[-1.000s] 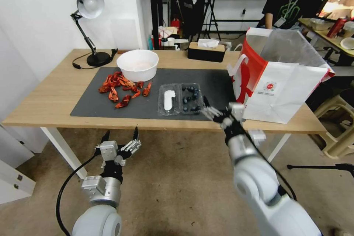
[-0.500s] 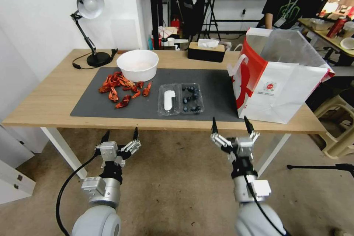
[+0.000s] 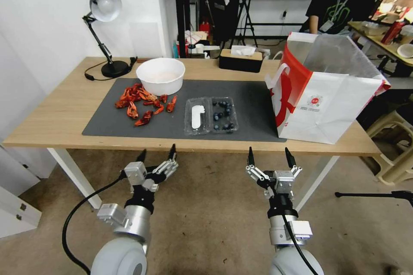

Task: Close the takeout container lid, then place the container into the takeout bag.

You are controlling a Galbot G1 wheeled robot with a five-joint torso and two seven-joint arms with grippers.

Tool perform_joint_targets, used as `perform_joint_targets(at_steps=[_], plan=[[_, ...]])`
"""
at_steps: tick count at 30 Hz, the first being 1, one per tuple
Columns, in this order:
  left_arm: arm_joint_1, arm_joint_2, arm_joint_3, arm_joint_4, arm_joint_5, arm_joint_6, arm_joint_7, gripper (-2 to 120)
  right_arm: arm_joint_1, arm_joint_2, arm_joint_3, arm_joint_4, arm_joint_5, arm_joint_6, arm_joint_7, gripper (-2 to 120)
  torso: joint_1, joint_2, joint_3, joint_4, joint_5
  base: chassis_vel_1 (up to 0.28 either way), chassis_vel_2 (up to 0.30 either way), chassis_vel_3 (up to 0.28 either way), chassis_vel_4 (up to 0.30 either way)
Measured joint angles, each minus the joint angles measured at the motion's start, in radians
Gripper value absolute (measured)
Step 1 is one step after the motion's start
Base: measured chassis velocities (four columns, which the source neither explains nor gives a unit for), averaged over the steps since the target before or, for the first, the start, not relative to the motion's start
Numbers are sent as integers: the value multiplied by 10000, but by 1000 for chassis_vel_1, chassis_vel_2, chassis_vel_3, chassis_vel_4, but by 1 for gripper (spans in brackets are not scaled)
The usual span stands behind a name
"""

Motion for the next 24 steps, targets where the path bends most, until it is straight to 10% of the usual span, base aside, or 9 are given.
perform_joint_targets(at_steps=[13, 24], plan=[[-3026, 260, 1072, 267, -7047, 1283, -3663, 100, -213, 202, 447, -72, -14, -33, -8, 100, 1, 0, 1, -1, 0, 0, 0, 0, 0], [-4599, -364, 1487, 1134, -8749, 1262, -4943, 100, -345, 244, 791, -57, -46, -64, -6, 100, 0, 0, 1, -1, 0, 0, 0, 0, 0]])
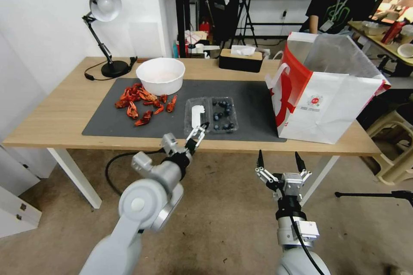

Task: Close the takeout container lid, then place the container into the takeout bag.

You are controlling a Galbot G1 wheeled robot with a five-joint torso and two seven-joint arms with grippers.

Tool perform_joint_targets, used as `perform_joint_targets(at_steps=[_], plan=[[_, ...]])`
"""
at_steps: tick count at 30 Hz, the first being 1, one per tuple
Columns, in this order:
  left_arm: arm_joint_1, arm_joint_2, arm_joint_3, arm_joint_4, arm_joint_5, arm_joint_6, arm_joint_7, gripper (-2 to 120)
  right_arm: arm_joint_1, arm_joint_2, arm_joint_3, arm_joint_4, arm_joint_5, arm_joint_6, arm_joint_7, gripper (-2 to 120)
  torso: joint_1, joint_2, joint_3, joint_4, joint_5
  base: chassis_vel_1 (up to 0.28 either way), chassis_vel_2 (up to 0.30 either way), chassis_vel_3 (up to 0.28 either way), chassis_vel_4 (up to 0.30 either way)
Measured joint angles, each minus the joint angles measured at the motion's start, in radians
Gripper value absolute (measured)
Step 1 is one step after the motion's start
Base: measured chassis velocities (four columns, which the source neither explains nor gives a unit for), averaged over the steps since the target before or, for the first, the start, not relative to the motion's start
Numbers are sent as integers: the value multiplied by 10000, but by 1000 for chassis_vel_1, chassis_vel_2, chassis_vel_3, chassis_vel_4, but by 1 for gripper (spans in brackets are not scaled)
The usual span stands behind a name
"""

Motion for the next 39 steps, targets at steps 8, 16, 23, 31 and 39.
perform_joint_targets(at_steps=[8, 16, 23, 31, 39], plan=[[-813, -428, 171, 900, -129, -214, -237, 100, 54, 25, 52, -4, 7, -52, 25, 100, 0, 0, 0, 0, 0, 0, 0, 0, 0], [-1254, -585, 99, 1475, -78, -352, -312, 100, 122, -3, 110, -3, 62, -99, 58, 100, 0, 0, -1, 0, 0, 0, 0, 0, 0], [-1338, -644, 74, 1660, -28, -366, -441, 100, 144, -14, 140, 30, 87, -121, 85, 100, 0, -1, -2, 1, 0, 0, 0, 0, 0], [-1385, -738, 77, 1816, 76, -430, -459, 100, 205, -27, 188, 32, 134, -152, 108, 100, 0, 0, -2, 1, 0, 0, 0, 0, 0], [-1481, -706, 36, 1931, 121, -498, -435, 100, 245, -13, 180, 32, 143, -163, 117, 100, 1, 0, -2, 0, 0, 0, 0, 0, 0]])
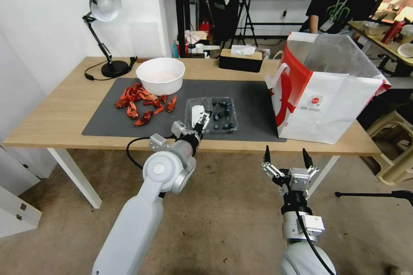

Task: Close the takeout container lid, then place the container into the takeout bag.

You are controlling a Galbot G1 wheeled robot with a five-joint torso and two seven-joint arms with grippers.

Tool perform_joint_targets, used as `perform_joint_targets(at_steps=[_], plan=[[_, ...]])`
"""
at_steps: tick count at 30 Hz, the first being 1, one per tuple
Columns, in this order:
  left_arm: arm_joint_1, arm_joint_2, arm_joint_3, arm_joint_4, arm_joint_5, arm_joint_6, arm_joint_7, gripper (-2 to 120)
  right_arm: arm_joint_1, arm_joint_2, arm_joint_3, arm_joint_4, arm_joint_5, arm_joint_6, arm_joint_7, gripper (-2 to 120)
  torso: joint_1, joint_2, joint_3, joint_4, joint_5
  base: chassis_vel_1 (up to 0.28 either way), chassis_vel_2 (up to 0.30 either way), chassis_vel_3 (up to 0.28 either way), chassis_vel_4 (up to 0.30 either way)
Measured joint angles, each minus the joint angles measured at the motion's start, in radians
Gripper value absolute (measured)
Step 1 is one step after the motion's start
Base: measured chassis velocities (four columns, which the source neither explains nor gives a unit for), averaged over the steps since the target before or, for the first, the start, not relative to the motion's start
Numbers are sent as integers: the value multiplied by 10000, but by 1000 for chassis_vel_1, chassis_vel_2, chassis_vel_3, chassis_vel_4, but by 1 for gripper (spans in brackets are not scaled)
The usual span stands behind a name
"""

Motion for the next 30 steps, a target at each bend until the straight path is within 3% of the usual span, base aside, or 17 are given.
perform_joint_targets(at_steps=[15, 20, 23, 24, 27, 30], plan=[[-128, 36, 21, 171, 246, -98, 81, 100, 4, 1, 26, 16, 17, -7, 7, 100, 0, 0, 0, 0, 0, 0, 0, 0, 0], [-80, 166, 262, 259, 1238, -196, 555, 100, -22, 11, 36, 31, 17, -3, 7, 100, 0, 0, 0, 0, 0, 0, 0, 0, 0], [140, 391, 813, 414, 3072, -683, 1803, 100, -18, 27, 40, 27, 17, 27, 0, 100, 0, 2, 0, 0, -1, 0, 0, 0, 0], [140, 391, 813, 414, 3072, -683, 1803, 100, -18, 27, 40, 27, 17, 27, 0, 100, 0, 2, 0, 0, -1, 0, 0, 0, 0], [308, 554, 1186, 582, 4771, -1155, 2827, 100, -41, 41, 55, 0, -8, 78, -15, 100, 0, 2, 0, 0, 0, 0, 0, 0, 0], [338, 656, 1346, 671, 5654, -1378, 3245, 100, -56, 45, 79, -6, -20, 107, -24, 100, 0, 2, 0, 0, 0, 0, 0, 0, 0]])
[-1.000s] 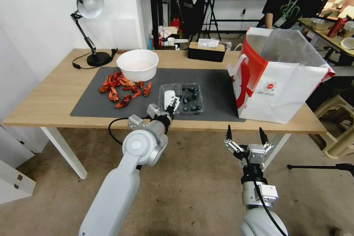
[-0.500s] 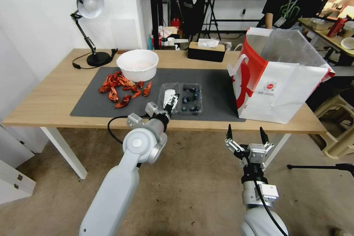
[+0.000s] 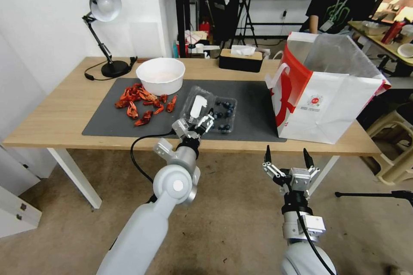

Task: Close the takeout container lid, then place the container into the takeout bag.

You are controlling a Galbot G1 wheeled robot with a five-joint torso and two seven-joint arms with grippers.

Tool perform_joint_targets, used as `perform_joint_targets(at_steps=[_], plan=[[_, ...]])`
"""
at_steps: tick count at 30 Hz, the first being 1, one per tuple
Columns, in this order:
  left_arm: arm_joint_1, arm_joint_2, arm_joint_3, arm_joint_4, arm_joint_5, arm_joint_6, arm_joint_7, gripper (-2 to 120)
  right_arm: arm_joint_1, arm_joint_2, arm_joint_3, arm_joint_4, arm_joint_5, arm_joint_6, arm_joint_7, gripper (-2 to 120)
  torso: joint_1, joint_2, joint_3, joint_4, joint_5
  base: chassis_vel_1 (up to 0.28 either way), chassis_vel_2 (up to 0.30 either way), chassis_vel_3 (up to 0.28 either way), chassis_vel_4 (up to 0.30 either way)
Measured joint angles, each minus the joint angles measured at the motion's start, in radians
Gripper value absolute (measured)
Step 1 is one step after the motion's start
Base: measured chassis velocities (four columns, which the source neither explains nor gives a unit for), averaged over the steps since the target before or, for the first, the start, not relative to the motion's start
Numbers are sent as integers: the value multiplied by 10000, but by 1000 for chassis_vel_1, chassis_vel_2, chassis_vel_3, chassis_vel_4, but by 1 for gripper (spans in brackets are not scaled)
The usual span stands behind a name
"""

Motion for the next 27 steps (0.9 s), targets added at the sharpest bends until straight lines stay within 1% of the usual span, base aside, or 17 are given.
perform_joint_targets(at_steps=[1, 2, 5, 7, 15, 18, 19, 21, 23, 25, 26, 27], plan=[[-8, 58, 70, 26, 317, -92, 155, 100, -12, 6, 8, -1, -11, 10, -4, 100, 0, 1, 0, 0, 0, 0, 0, 0, 0], [-8, 58, 70, 26, 317, -92, 155, 100, -12, 6, 8, -1, -11, 10, -4, 100, 0, 1, 0, 0, 0, 0, 0, 0, 0], [-97, 205, 220, 117, 851, -302, 430, 100, -49, 32, 15, -4, -45, 39, -9, 100, 0, 0, 0, 0, 0, 0, 0, 0, 0], [-131, 258, 259, 143, 974, -352, 501, 100, -54, 43, 18, -5, -51, 42, -9, 100, 0, 0, 0, 0, 0, 0, 0, 0, 0], [-459, 471, 323, 102, 922, -440, 609, 100, -67, 54, 66, 14, -73, 42, -13, 100, 0, 0, 1, 0, 0, 0, 0, 0, 0], [-625, 577, 364, -121, 392, -390, 570, 100, -78, 73, 73, 27, -87, 40, -16, 100, -1, 0, 0, 0, 0, 0, 0, 0, 0], [-625, 577, 364, -121, 392, -390, 570, 100, -78, 73, 73, 27, -87, 40, -16, 100, -1, 0, 0, 0, 0, 0, 0, 0, 0], [-707, 586, 380, -295, -145, -308, 464, 100, -76, 88, 73, 31, -99, 35, -17, 100, 0, 0, 1, 0, 0, 0, 0, 0, 0], [-717, 585, 382, -324, -248, -293, 442, 100, -76, 91, 74, 32, -101, 35, -17, 100, 0, -1, 1, 0, 1, 0, 0, 0, 0], [-843, 508, 384, -677, -1546, -62, 113, 100, -76, 108, 76, 40, -121, 27, -17, 100, 0, -2, 0, 0, 0, 0, 0, 0, 0], [-887, 477, 385, -747, -1884, 6, 9, 100, -81, 110, 82, 44, -124, 26, -17, 100, 0, -2, 0, 0, 1, 0, 0, 0, 0], [-887, 477, 385, -747, -1884, 6, 9, 100, -81, 110, 82, 44, -124, 26, -17, 100, 0, -2, 0, 0, 1, 0, 0, 0, 0]])
